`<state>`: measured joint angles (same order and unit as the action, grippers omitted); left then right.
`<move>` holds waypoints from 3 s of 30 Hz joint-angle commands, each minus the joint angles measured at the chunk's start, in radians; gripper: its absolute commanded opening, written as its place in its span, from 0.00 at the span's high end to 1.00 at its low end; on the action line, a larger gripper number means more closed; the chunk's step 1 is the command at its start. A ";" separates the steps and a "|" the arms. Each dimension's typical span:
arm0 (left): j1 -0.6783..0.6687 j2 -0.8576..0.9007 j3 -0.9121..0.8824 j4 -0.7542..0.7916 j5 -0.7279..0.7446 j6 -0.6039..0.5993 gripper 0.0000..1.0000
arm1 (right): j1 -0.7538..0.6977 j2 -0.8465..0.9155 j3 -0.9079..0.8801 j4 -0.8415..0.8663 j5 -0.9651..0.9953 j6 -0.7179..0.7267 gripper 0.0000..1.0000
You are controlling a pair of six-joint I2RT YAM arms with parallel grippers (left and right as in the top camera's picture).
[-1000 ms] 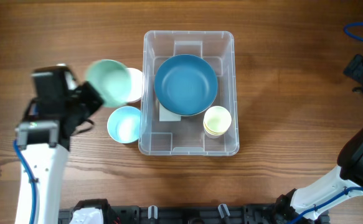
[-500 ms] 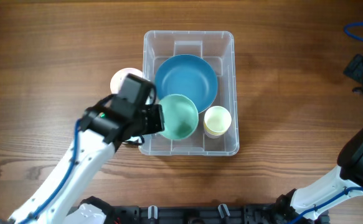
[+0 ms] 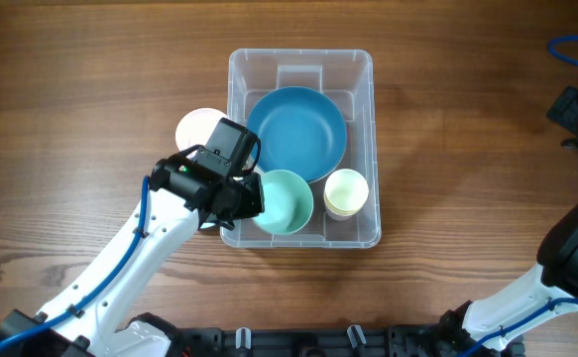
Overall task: Pack container
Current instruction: 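Release the mint bowl and move the left gripper to the light blue bowl, then grasp the light blue bowl's rim with the left gripper and lift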
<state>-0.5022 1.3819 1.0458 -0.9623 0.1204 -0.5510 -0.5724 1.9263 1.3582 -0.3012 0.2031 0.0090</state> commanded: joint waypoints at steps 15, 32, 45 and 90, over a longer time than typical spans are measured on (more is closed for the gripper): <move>0.190 -0.144 0.272 -0.224 -0.220 -0.042 0.45 | -0.003 0.000 0.008 0.002 0.006 -0.008 0.00; 0.624 -0.027 -0.012 -0.173 -0.052 -0.042 0.21 | -0.003 0.000 0.008 0.002 0.006 -0.008 0.00; 0.624 0.140 -0.238 0.119 0.076 0.105 0.24 | -0.003 0.000 0.008 0.002 0.006 -0.008 0.00; 0.125 -0.185 0.080 0.008 0.013 0.068 0.96 | -0.003 0.000 0.008 0.002 0.006 -0.008 0.00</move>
<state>-0.2638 1.1561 1.1213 -0.9672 0.1280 -0.4316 -0.5724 1.9263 1.3582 -0.3012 0.2031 0.0086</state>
